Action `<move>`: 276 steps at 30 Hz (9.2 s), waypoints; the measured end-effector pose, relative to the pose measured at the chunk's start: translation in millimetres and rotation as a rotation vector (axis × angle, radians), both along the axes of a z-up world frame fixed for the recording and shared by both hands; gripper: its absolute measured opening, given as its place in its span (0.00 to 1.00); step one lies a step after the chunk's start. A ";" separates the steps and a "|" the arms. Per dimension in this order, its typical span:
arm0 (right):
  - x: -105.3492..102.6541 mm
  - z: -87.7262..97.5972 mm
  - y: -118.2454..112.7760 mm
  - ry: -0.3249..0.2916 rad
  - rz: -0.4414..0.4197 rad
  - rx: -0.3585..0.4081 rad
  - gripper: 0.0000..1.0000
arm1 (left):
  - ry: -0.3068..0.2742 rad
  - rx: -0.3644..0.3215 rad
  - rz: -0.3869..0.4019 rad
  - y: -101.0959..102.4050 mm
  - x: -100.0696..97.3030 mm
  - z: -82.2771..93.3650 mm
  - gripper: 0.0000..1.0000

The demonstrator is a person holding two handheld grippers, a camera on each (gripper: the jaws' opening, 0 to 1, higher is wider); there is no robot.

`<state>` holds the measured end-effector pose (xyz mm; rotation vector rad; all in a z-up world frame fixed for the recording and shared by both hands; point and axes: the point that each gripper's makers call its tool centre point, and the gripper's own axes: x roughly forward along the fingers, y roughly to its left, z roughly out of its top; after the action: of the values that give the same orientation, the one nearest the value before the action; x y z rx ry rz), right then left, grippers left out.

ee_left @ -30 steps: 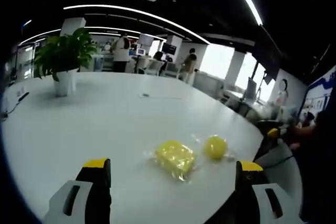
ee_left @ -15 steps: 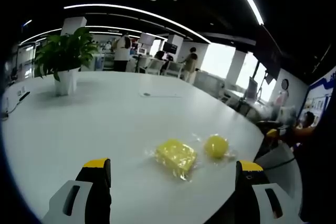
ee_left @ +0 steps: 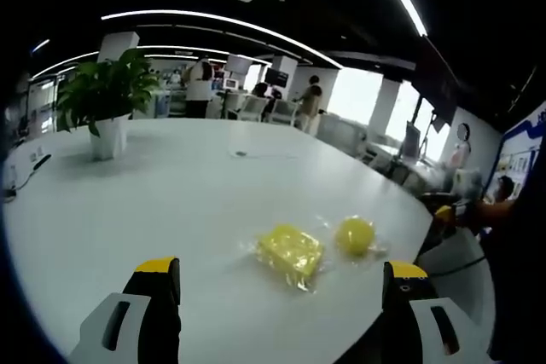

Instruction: Compare the silicone blocks by pressing each to a similar depth, holding the contact briefly, and releasing to observe deformation and rebound differences across the visible hardness samples.

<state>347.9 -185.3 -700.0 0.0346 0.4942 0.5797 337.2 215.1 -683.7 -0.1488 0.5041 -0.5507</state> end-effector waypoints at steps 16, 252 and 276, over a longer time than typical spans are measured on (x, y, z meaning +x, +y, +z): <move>-4.3 -3.7 -1.6 0.005 -0.001 0.001 0.97 | 0.002 -0.006 0.006 -6.1 -4.4 5.4 1.00; 14.5 6.0 -8.0 0.013 -0.020 0.051 0.97 | 0.165 -0.263 -0.076 -66.2 118.1 64.4 0.00; 20.6 19.3 -5.0 -0.009 0.005 0.065 0.97 | -0.036 -0.283 -0.180 -87.4 114.1 182.4 0.00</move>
<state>368.5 -190.3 -680.6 0.0923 0.4667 0.6009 451.3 127.8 -501.3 -0.3653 0.4041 -0.7987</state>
